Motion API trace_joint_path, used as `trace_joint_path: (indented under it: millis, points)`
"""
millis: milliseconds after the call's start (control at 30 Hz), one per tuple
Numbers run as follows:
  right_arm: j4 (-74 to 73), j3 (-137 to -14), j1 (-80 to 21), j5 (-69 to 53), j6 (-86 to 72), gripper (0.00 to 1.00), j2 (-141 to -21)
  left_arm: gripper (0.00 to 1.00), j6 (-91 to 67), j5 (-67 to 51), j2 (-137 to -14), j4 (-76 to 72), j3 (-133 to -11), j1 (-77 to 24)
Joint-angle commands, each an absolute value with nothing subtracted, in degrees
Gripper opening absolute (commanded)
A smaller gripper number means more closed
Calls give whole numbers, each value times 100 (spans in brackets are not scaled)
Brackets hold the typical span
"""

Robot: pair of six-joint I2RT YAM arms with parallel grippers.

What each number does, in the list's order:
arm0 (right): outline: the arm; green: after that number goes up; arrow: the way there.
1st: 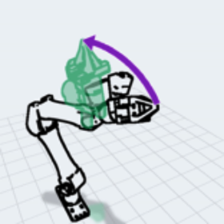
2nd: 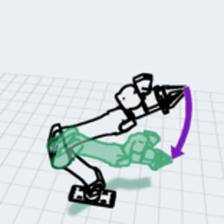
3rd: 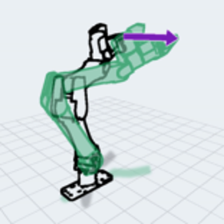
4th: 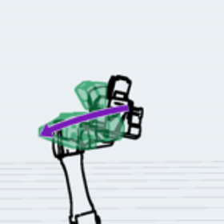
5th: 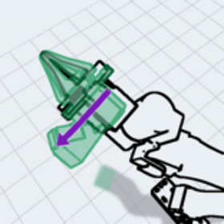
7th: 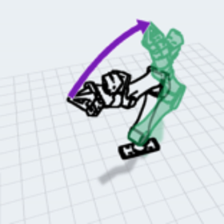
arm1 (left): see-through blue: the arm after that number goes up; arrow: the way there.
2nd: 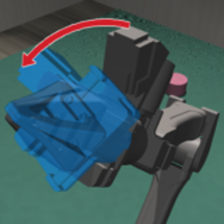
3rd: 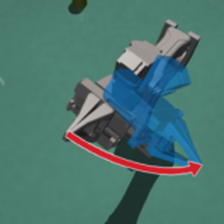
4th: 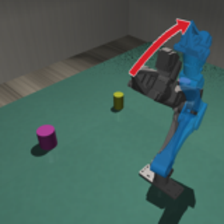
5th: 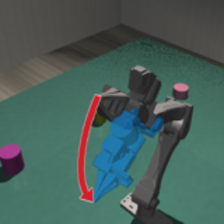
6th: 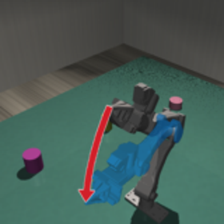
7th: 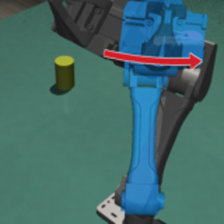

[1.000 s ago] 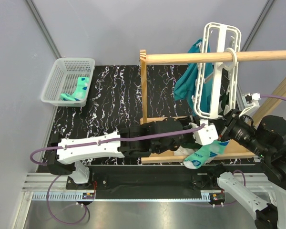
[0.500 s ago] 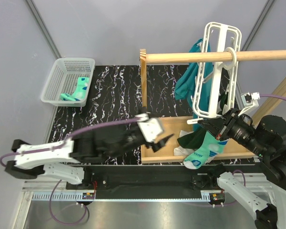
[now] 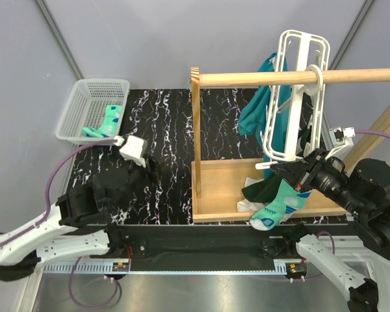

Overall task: Clip the socks to the hanger
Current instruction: Pick up the sock from the bin.

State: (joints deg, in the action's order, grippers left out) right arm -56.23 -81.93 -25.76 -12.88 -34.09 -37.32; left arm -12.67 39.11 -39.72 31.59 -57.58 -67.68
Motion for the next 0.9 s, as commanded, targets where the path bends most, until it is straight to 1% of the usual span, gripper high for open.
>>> trace_joint_path:
  millis: [0, 33, 67, 100, 167, 200, 267, 300, 333, 367, 400, 433, 500, 533, 567, 600, 633, 667, 767, 800, 867]
  points:
    - [-5291, -8200, -2584, -1055, -3252, 0, -3735, 60, -2206, 4178, -3718, 3569, -5652, -5482]
    - [-5317, -8209, -2575, -1046, -3243, 0, -3735, 60, -2197, 3931, -3779, 3551, -5625, -5110]
    - [-5326, -8218, -2575, -1028, -3226, 0, -3727, 60, -2206, 3372, -3875, 3551, -5642, -4706]
    - [-5335, -8226, -2575, -1028, -3208, 0, -3727, 60, -2171, 3001, -4181, 3499, -5643, -3858]
    - [-5352, -8218, -2575, -1028, -3199, 0, -3744, 61, -2083, 2350, -4542, 3340, -5695, -3001]
    - [-5361, -8200, -2584, -1020, -3191, 0, -3762, 61, -2048, 1912, -4857, 3262, -5800, -2301]
    - [-5344, -8174, -2575, -1054, -3190, 0, -3753, 64, -2004, 1741, -5306, 2937, -5975, -1717]
    - [-5335, -8148, -2584, -1072, -3208, 0, -3762, 65, -2004, 1584, -5552, 2875, -6281, -1148]
    - [-5300, -8130, -2575, -1107, -3217, 0, -3762, 66, -2082, 1521, -6190, 2796, -6510, -864]
    - [-5274, -8112, -2584, -1160, -3243, 0, -3762, 66, -2109, 1416, -6501, 2717, -6713, -583]
    - [-5256, -8095, -2575, -1186, -3261, 0, -3770, 66, -2135, 1372, -6878, 2655, -7176, -145]
    - [-5238, -8095, -2584, -1195, -3261, 0, -3762, 66, -2275, 1345, -7526, 2585, -7424, -10]
    - [-5238, -8121, -2575, -1204, -3226, 0, -3805, 66, -2408, 1031, -8276, 2505, -7995, 629]
    - [-5256, -8130, -2575, -1204, -3226, 0, -3823, 63, -2408, 985, -8584, 2461, -8537, 737]
    - [-5265, -8130, -2584, -1213, -3217, 0, -3832, 62, -2330, 1089, -9231, 2452, -8865, 799]
    - [-5265, -8130, -2575, -1213, -3234, 0, -3849, 62, -2225, 1125, -9507, 2409, -9120, 817]
    - [-5273, -8121, -2575, -1230, -3243, 0, -3867, 62, -2041, 1169, -9823, 2382, -9654, 826]
    - [-5282, -8112, -2584, -1222, -3252, 0, -3858, 63, -1969, 1343, -10331, 2417, -9894, 826]
    - [-5265, -8042, -2575, -1204, -3322, 0, -3850, 65, -1810, 1599, -11002, 2286, -10457, 835]
    - [-5256, -8007, -2575, -1204, -3348, 0, -3841, 65, -1732, 1460, -11395, 2198, -10589, 835]
    - [-5282, -7998, -2584, -1143, -3349, 0, -3867, 64, -1153, 1065, -11732, 1978, -10748, 826]
